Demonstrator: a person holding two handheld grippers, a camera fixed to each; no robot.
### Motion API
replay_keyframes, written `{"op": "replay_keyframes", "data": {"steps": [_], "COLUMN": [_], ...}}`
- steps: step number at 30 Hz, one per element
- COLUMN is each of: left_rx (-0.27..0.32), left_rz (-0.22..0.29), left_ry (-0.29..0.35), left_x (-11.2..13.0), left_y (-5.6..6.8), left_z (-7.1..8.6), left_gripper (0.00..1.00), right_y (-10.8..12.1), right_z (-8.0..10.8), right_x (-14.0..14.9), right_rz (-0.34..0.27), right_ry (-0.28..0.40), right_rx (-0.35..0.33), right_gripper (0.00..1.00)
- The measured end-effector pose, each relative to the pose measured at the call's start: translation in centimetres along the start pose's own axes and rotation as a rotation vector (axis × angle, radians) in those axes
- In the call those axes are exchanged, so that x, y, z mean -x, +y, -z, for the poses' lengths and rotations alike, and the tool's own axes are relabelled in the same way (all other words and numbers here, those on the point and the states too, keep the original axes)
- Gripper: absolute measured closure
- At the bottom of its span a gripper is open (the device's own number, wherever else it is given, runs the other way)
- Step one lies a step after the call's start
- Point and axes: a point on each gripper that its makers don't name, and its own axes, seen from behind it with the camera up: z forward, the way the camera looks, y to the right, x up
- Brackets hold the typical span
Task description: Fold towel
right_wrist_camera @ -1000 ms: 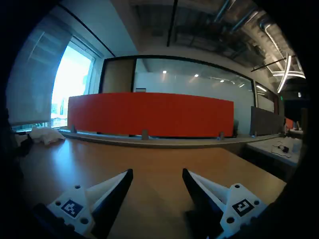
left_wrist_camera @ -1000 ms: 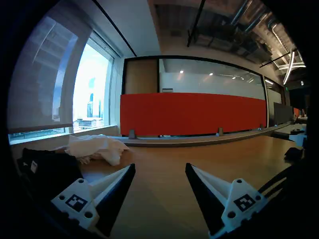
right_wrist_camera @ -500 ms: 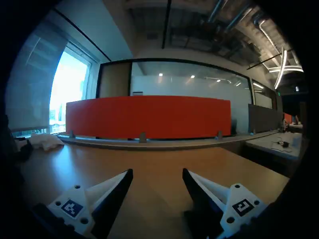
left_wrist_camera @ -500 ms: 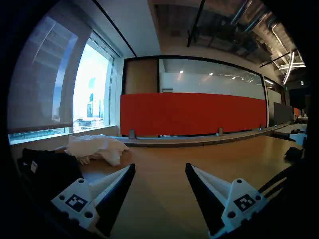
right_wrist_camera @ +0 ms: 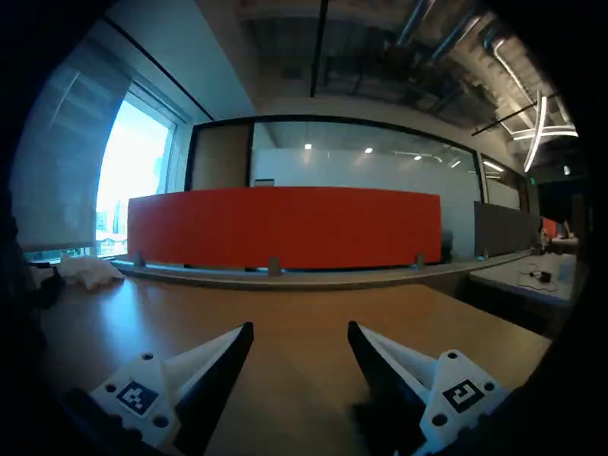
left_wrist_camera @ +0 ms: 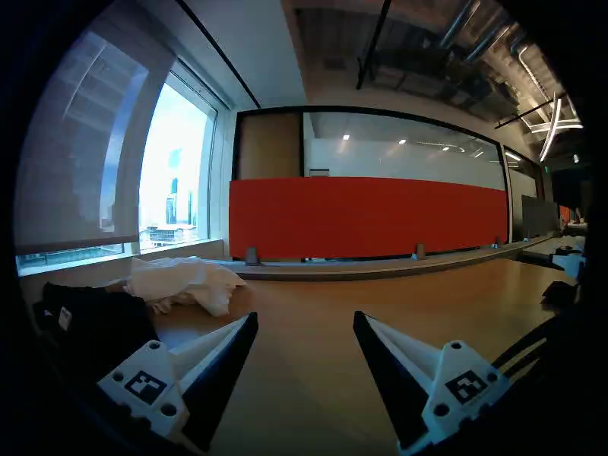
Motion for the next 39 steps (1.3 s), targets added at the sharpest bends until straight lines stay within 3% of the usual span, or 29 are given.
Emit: {"op": "replay_keyframes", "data": {"steps": [39], "left_rx": [0.000], "left_rz": [0.000], "left_ry": [0.000], "left_x": [-0.07], "left_y": [-0.08], "left_z": [0.01], "left_gripper": [0.07], "right_y": [0.02], "right_z": [-0.06], "right_x": [0.10], "right_rz": [-0.002], "right_ry": [-0.001], "right_rx": [-0.002], "right_gripper": [0.00]}}
